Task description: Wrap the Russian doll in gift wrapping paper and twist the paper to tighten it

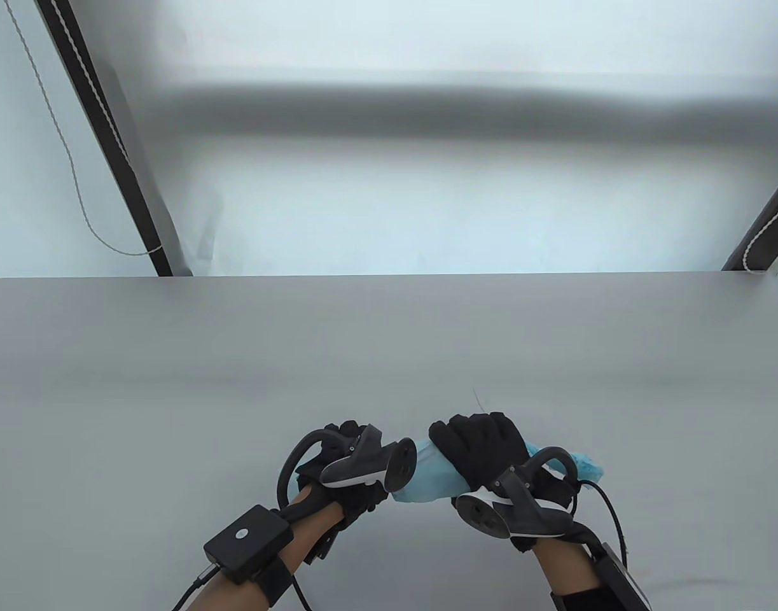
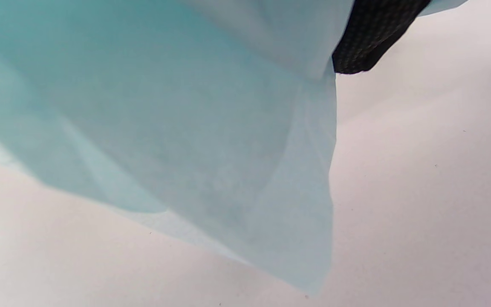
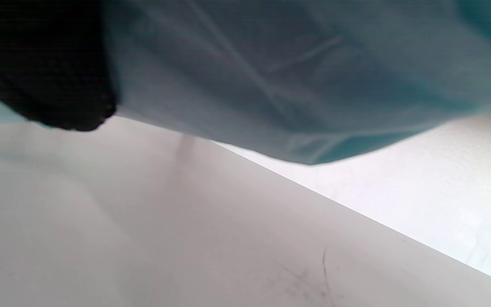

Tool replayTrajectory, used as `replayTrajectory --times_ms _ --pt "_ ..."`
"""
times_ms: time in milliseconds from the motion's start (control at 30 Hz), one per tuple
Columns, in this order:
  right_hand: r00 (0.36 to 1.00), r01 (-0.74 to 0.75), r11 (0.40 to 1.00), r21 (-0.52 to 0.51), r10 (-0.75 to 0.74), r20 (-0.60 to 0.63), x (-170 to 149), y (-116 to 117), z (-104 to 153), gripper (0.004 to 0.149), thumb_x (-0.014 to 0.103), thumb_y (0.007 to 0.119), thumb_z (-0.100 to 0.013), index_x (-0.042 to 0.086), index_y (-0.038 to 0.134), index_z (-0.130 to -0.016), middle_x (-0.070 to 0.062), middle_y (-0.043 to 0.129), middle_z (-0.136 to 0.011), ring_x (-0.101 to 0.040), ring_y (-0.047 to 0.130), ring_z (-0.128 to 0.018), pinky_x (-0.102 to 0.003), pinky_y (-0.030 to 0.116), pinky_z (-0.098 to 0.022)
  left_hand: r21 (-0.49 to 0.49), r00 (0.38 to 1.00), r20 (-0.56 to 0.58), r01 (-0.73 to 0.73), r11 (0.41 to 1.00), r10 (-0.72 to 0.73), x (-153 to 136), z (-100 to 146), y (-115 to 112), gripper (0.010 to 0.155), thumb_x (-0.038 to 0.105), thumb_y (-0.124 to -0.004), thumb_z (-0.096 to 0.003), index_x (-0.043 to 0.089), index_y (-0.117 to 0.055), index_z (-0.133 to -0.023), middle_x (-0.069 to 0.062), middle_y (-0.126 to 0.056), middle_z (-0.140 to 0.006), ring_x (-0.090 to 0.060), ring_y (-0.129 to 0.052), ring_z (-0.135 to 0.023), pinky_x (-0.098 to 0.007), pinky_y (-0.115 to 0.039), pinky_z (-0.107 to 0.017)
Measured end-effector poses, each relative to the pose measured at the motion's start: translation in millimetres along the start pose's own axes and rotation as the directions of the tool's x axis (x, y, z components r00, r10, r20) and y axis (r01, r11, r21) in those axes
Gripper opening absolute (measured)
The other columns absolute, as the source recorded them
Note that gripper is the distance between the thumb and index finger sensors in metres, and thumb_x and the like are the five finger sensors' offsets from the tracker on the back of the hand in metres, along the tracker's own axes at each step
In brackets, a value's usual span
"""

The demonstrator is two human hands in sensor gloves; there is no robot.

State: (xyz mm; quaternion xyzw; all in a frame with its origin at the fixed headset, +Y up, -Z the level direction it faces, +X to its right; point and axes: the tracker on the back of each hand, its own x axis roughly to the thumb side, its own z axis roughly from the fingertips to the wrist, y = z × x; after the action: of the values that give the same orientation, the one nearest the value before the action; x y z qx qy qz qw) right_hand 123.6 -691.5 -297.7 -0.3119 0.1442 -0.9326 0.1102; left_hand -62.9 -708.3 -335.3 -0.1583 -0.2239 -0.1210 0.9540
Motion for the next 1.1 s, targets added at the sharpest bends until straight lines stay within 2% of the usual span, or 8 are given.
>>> replayTrajectory --times_ms 167,300,600,767,867,933,1033,1100 --pt "1.0 0.015 1.0 -0.006 -0.015 -0.016 1.4 -0.3 -0.4 0.119 0.062 0.102 -0.036 0.017 0.035 -0.123 -0.022 0.064 -0.116 -0.042 0.072 -0.101 -0.064 0.058 -0.08 0.133 0.999 -0.015 -0.044 0.99 0.046 -1.1 8.3 -6.0 0.042 0.038 -0.08 -0.0567 0.026 -0.065 -0.094 -0.024 -0.071 -0.114 -0.054 -0.067 -0.106 -0.072 -0.058 -0.07" --pt "1.0 0.02 1.0 -0.019 -0.02 -0.012 1.6 -3.2 0.2 0.118 0.063 0.102 -0.036 0.018 0.035 -0.123 -0.022 0.064 -0.116 -0.042 0.072 -0.101 -0.064 0.058 -0.08 0.231 0.98 0.033 -0.199 0.952 0.197 -3.7 14.1 -14.3 0.057 0.023 -0.072 -0.0585 0.024 -0.046 -0.109 -0.015 -0.079 -0.109 -0.047 -0.074 -0.104 -0.069 -0.061 -0.07" --pt "1.0 0.022 1.0 0.002 -0.022 -0.004 3.8 0.2 -2.4 0.118 0.063 0.101 -0.037 0.019 0.034 -0.123 -0.021 0.063 -0.116 -0.042 0.071 -0.101 -0.064 0.058 -0.081 0.231 0.956 0.146 -0.282 0.931 0.253 -12.1 9.8 -24.4 0.06 0.017 -0.067 -0.0558 0.018 -0.042 -0.11 0.011 -0.085 -0.095 -0.028 -0.083 -0.094 -0.068 -0.06 -0.07" --pt "1.0 0.024 1.0 0.015 -0.023 -0.018 -3.0 3.3 -1.4 0.118 0.063 0.101 -0.036 0.02 0.033 -0.123 -0.02 0.063 -0.117 -0.041 0.071 -0.103 -0.064 0.057 -0.081 0.116 0.926 0.221 -0.335 0.935 0.304 -20.7 10.2 -26.6 0.067 0.04 -0.065 -0.0588 0.017 -0.032 -0.113 0.008 -0.081 -0.089 -0.028 -0.081 -0.088 -0.07 -0.057 -0.07" --pt "0.998 0.045 0.999 0.019 -0.044 -0.044 -10.2 5.1 -1.2 0.118 0.063 0.1 -0.037 0.021 0.032 -0.123 -0.019 0.062 -0.118 -0.04 0.07 -0.103 -0.064 0.057 -0.081 0.034 0.869 0.314 -0.413 0.91 0.383 -27.8 13.6 -26.5 0.089 0.071 -0.057 -0.056 0.013 -0.024 -0.115 0.003 -0.072 -0.094 -0.031 -0.075 -0.089 -0.074 -0.055 -0.069" --pt "0.996 0.068 0.997 0.026 -0.066 -0.061 -12.7 6.1 -1.0 0.118 0.063 0.1 -0.037 0.02 0.032 -0.123 -0.019 0.062 -0.118 -0.04 0.071 -0.104 -0.064 0.057 -0.081 -0.032 0.824 0.347 -0.467 0.884 0.448 -32.0 16.5 -24.4 0.098 0.08 -0.047 -0.0518 0.012 -0.018 -0.117 -0.003 -0.065 -0.102 -0.036 -0.067 -0.095 -0.078 -0.049 -0.069" --pt "0.994 0.075 0.997 0.021 -0.073 -0.079 -17.7 5.7 -0.2 0.118 0.064 0.1 -0.037 0.02 0.031 -0.123 -0.018 0.061 -0.118 -0.04 0.071 -0.104 -0.064 0.057 -0.081 -0.11 0.759 0.396 -0.519 0.847 0.517 -37.2 17.5 -23.6 0.092 0.071 -0.025 -0.0526 0.009 -0.011 -0.119 -0.012 -0.054 -0.112 -0.044 -0.055 -0.101 -0.082 -0.043 -0.069" --pt "0.992 0.093 0.996 0.015 -0.092 -0.086 -23.2 6.2 1.7 0.118 0.063 0.1 -0.037 0.021 0.031 -0.123 -0.018 0.061 -0.119 -0.039 0.071 -0.104 -0.064 0.056 -0.081 -0.246 0.61 0.441 -0.623 0.743 0.658 -43.1 15.2 -25.0 0.088 0.063 -0.02 -0.0528 0.005 -0.006 -0.117 -0.018 -0.044 -0.116 -0.05 -0.041 -0.1 -0.08 -0.031 -0.069"
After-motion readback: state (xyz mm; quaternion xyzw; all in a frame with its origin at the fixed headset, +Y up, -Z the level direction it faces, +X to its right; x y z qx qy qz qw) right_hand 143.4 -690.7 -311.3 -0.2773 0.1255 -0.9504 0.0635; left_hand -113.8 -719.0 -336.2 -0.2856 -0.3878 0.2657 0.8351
